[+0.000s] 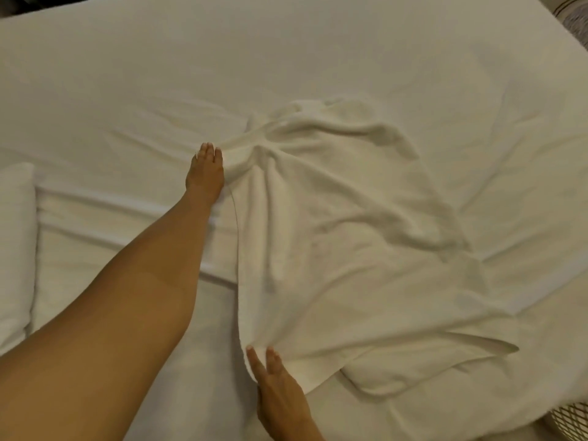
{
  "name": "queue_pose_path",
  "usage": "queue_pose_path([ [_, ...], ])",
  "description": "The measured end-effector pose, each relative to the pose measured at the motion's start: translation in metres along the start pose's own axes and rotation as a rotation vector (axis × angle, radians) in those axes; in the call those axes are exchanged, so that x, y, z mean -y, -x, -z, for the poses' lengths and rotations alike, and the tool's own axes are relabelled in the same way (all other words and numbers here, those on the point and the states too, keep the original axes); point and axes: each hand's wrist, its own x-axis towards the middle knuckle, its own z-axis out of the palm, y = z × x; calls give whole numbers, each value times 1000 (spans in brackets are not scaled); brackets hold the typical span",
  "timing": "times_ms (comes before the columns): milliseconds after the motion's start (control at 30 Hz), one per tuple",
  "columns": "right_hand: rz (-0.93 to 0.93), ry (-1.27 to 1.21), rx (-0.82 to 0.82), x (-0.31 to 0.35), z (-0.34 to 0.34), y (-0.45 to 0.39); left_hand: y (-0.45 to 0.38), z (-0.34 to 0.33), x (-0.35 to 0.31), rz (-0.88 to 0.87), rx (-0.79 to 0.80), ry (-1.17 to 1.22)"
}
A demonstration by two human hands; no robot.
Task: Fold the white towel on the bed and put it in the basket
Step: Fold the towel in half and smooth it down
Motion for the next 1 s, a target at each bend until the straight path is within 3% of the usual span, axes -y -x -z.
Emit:
queue_pose_path([
  [200, -34, 172, -172, -17, 7, -18, 6, -8, -2, -27, 42, -65],
  [333, -73, 271, -387, -28, 29, -40, 32, -37, -47, -87, 90, 107],
  [467, -129, 323, -261, -50, 41, -57, 58, -75, -73, 29, 217, 351],
  [600, -85, 374, -189, -65, 40, -61, 59, -85, -81, 162, 171, 424],
  [700, -56, 388, -198, -67, 39, -58, 62, -86, -84, 142, 139, 450],
  [867, -41, 369, -386, -69, 57, -49, 63, -78, -78, 121, 172, 341],
  [1000, -176, 296, -586, -97, 95, -40, 50, -48, -79, 81, 69, 299],
])
